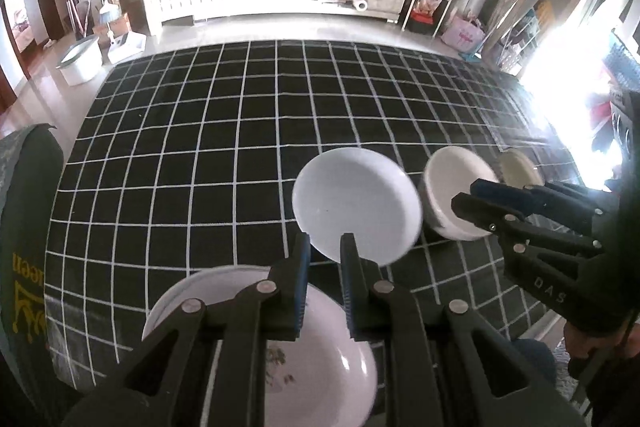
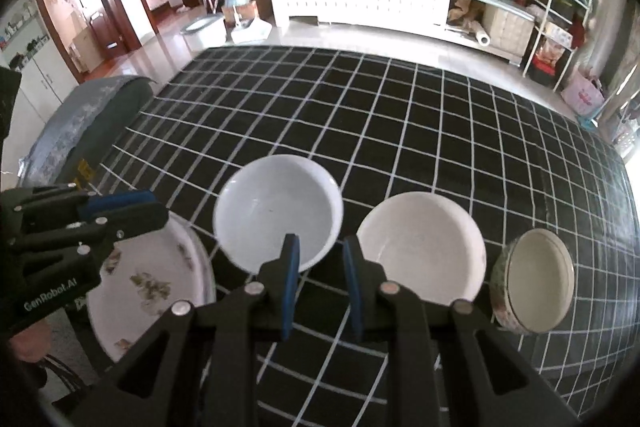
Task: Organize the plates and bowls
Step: 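Move the left gripper to the plain white bowl and grip its rim, then lift the plain white bowl with the left gripper toward the plate stack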
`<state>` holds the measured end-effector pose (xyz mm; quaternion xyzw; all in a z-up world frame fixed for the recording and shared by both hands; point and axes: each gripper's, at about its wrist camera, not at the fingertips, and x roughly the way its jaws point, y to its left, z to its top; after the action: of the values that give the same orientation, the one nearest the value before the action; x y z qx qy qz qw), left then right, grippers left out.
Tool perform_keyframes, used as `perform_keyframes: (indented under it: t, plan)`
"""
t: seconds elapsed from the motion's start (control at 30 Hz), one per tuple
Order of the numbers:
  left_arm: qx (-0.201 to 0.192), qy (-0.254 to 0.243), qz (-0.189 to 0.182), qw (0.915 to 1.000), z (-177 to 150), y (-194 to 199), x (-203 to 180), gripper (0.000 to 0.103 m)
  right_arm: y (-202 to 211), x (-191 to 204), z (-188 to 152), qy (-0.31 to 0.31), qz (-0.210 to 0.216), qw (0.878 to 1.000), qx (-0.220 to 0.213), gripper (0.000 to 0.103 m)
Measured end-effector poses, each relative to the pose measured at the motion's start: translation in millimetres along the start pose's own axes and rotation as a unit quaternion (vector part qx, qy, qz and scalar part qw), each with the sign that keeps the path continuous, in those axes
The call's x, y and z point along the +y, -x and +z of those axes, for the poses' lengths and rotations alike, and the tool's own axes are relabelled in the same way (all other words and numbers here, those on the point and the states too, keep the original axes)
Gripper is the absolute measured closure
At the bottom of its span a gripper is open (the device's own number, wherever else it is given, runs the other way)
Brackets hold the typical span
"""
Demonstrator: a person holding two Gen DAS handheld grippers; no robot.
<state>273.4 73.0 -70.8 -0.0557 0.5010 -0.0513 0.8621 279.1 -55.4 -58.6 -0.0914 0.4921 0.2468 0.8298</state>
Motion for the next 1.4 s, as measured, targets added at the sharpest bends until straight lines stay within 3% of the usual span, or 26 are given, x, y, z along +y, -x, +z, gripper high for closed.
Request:
perform_keyframes:
  t: [0.13, 0.27, 0.6, 0.7, 0.83, 1.13, 1.4]
  plan:
    - [0.014, 0.005, -0.001, 0.9999, 7.5, -23.8, 9.7, 0.09, -20.4, -5.3, 6.6, 0.005, 0.0, 1.0, 0.011, 0.074]
    - [0.027, 0.009, 0.0, 0.9996, 11.1, -42.4, 17.1, 0.09, -35.1, -10.0, 13.1, 0.01, -0.001, 1.0, 0.018, 0.063]
    - [0.054, 0.021, -0.008, 0.9983, 18.1, -70.7, 22.7, 0.09, -62.8, -13.5, 18.9, 0.017, -0.004, 0.999, 0.034, 0.063]
    - [0.058, 0.017, -0.011, 0.9981, 16.6, -74.4, 20.3, 0.09, -67.1, -11.0, 18.2, 0.024, -0.007, 0.999, 0.038, 0.07]
    - [0.062, 0.013, -0.009, 0.9979, 12.4, -77.9, 15.3, 0.09, -72.7, -11.5, 13.0, 0.015, -0.018, 0.999, 0.049, 0.092]
    - [0.065, 0.019, -0.013, 0.9977, 5.5, -72.6, 8.2, 0.09, -61.3, -16.4, 1.2, -0.025, -0.02, 0.998, 0.045, 0.094]
    - [0.052, 0.02, -0.026, 0.9981, -12.1, -40.1, -7.9, 0.09, -28.8, -17.0, -15.1, -0.049, -0.012, 0.998, 0.038, 0.094]
